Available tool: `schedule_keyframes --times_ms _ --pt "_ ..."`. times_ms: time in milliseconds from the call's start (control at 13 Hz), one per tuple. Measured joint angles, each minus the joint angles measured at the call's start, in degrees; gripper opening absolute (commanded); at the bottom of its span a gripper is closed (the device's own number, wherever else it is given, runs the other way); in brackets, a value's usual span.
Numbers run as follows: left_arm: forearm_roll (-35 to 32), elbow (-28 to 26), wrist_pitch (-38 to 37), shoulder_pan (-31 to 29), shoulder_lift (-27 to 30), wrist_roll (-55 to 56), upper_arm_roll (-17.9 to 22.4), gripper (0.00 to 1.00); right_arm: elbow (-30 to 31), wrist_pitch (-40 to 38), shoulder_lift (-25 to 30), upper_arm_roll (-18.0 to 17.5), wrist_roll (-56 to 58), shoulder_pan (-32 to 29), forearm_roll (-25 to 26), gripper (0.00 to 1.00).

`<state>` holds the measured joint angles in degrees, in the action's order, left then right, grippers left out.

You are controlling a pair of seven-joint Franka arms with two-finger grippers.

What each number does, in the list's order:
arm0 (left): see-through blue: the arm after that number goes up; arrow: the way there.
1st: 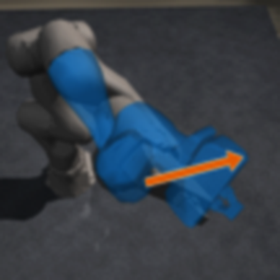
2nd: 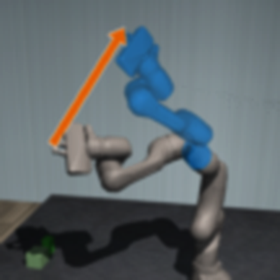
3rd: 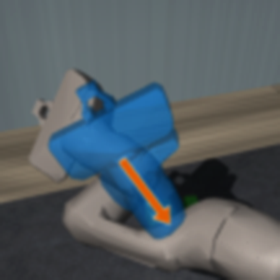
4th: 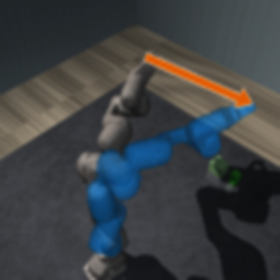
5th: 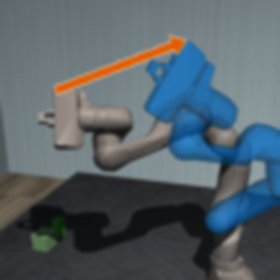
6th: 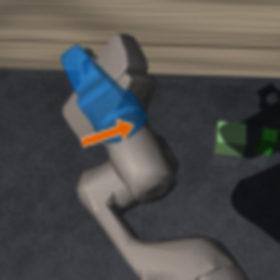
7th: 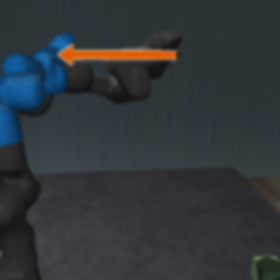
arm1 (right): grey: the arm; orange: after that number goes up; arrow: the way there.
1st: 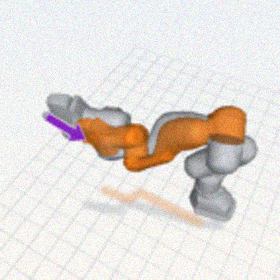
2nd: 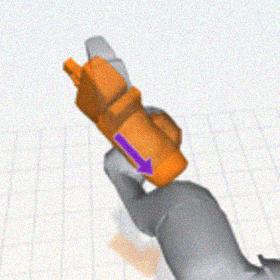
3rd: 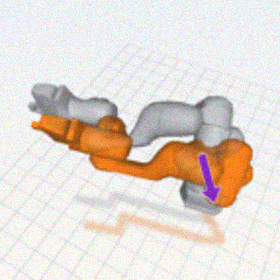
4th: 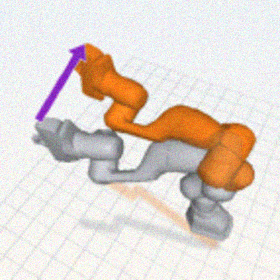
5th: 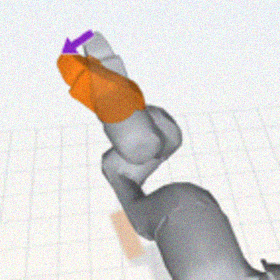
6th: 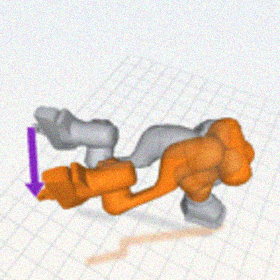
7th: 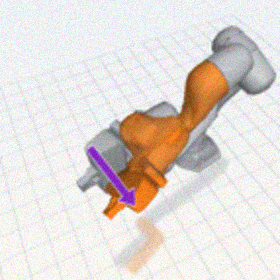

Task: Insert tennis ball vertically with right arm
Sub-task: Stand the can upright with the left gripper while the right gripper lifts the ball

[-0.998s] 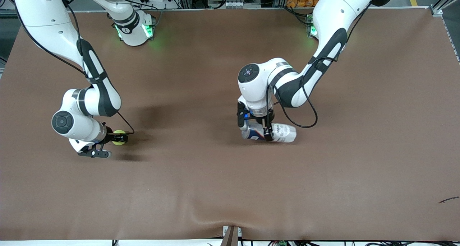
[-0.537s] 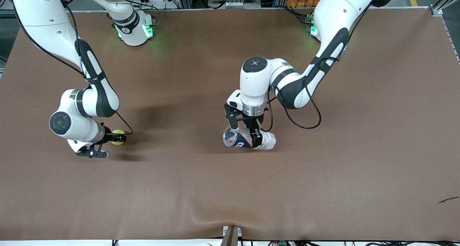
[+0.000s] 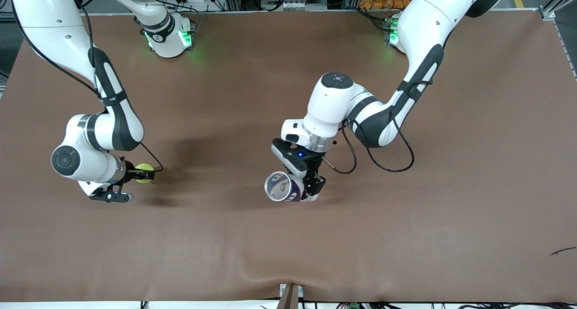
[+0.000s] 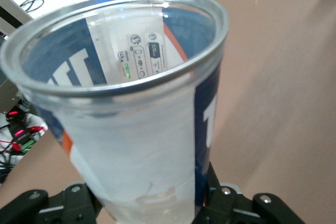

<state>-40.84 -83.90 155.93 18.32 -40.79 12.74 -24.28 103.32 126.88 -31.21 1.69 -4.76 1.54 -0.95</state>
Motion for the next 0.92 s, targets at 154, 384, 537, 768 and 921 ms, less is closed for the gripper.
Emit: schedule_keyframes --times_ms 154,384,537,768,921 --pt "1.1 0.0 4.9 0.1 -0.4 3.2 0.0 0.73 -0.9 -0.4 0.0 0.0 0.0 -0.2 0.0 0.13" --pt "1.2 0.0 13.9 0.2 -3.0 4.1 0.0 0.73 -1.9 -0.4 0.0 0.0 0.0 -0.2 0.0 0.00" --pt "1.2 -0.1 19.1 0.3 -5.0 4.1 0.0 0.73 -2.6 -0.4 0.3 0.0 0.0 -0.2 0.0 0.00" --pt "1.2 -0.3 26.6 0.5 -8.9 4.1 0.1 0.73 -3.8 -0.4 1.4 0.0 0.0 -0.2 0.0 0.00" --pt "1.2 -0.4 32.4 1.4 -12.3 3.9 2.0 0.73 -4.8 -0.4 2.8 -0.3 -0.1 -0.2 0.0 0.00"
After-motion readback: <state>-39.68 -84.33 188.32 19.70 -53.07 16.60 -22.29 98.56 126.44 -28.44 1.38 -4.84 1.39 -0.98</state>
